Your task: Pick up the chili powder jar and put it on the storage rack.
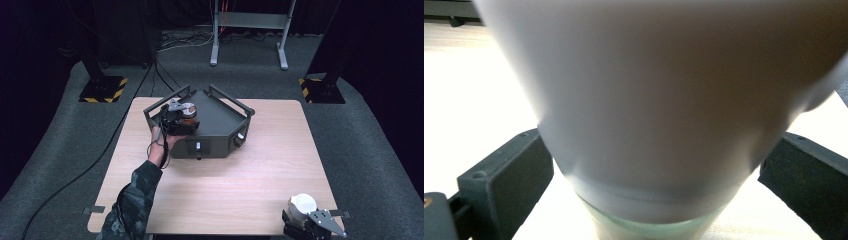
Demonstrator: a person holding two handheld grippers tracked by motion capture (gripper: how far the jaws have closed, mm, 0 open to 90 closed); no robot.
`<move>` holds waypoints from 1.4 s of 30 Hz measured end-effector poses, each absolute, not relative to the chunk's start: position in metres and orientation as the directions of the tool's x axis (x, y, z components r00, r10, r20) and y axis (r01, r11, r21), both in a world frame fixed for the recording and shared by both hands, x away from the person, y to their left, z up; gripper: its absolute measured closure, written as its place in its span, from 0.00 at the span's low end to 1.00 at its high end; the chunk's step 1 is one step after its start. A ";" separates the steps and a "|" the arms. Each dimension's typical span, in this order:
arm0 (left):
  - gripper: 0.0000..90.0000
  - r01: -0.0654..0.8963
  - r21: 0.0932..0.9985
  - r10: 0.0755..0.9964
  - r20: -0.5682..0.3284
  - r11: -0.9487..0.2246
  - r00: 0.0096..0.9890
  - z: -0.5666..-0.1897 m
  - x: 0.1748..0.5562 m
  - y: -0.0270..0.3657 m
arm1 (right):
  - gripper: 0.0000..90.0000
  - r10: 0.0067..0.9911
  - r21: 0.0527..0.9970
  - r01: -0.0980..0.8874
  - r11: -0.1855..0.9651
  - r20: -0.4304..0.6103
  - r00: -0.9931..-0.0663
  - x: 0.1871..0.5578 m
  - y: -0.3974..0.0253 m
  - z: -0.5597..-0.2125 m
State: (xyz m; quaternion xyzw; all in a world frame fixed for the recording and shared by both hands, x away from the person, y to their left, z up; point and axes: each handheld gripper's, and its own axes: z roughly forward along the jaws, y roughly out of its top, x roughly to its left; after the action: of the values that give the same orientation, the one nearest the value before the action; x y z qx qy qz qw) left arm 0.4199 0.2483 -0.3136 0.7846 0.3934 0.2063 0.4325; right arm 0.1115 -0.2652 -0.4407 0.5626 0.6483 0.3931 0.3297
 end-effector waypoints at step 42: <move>0.00 0.359 0.805 0.730 0.129 -0.472 0.671 -0.301 0.322 0.250 | 0.00 0.989 0.883 0.465 0.065 0.006 -0.150 0.110 -0.266 -0.438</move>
State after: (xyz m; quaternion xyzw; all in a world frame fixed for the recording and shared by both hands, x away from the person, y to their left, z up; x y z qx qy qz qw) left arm 0.3219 0.2500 -0.3014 0.8250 0.3302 0.2354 0.3936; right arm 0.1095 -0.2655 -0.4377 0.5600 0.6489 0.3925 0.3337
